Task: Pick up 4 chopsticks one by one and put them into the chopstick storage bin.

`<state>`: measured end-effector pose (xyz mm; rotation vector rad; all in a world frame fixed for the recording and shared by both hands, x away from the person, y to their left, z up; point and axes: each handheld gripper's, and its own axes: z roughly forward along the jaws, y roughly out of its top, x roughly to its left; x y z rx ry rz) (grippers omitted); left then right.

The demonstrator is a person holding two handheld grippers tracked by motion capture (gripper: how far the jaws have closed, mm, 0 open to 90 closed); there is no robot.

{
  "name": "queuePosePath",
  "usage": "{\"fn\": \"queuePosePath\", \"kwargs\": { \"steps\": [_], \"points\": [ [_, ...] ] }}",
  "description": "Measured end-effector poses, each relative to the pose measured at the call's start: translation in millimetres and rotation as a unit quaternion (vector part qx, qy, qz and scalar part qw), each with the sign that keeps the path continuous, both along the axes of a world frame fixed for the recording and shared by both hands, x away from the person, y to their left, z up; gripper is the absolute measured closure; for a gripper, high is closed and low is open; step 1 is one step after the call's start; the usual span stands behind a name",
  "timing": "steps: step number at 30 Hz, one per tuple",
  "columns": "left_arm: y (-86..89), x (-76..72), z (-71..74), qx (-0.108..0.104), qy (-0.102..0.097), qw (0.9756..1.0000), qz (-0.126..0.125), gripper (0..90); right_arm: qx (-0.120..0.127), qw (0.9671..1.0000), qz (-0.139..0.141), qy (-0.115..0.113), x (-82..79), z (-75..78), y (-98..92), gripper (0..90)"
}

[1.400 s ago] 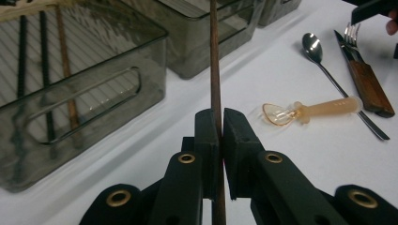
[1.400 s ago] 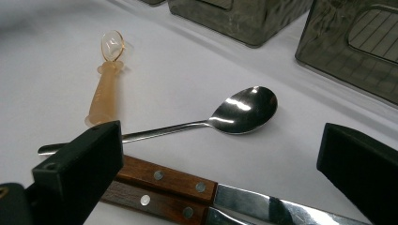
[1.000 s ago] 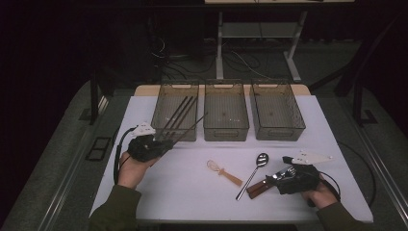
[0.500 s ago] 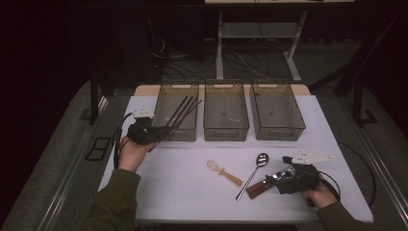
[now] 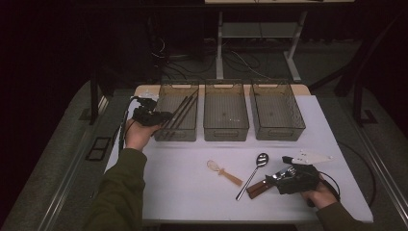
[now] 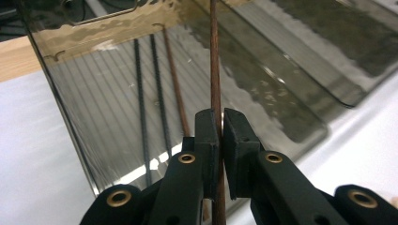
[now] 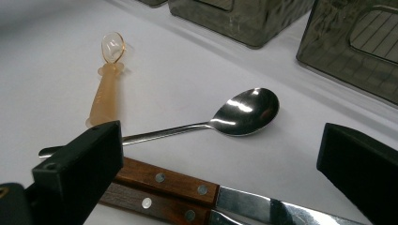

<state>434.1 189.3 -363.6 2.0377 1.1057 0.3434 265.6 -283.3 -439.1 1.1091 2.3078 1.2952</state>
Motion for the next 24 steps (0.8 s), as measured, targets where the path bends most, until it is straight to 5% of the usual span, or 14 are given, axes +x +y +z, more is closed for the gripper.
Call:
{"fn": "queuePosePath", "kwargs": {
  "steps": [3,11,24],
  "points": [
    [-1.4,11.7,-1.4,0.016,0.008,0.9998,0.008,84.5,0.000,1.0000,-0.001,0.001,0.2,-0.1,-0.5,0.8],
    [-4.6,37.5,-11.9,0.019,0.031,0.9985,0.040,84.5,0.004,1.0000,-0.001,0.001,0.3,0.5,-0.8,0.8],
    [-13.3,56.4,-23.5,0.037,0.047,0.9969,0.051,84.5,0.008,1.0000,0.004,0.000,0.3,0.8,-0.7,0.8]
  ]
}}
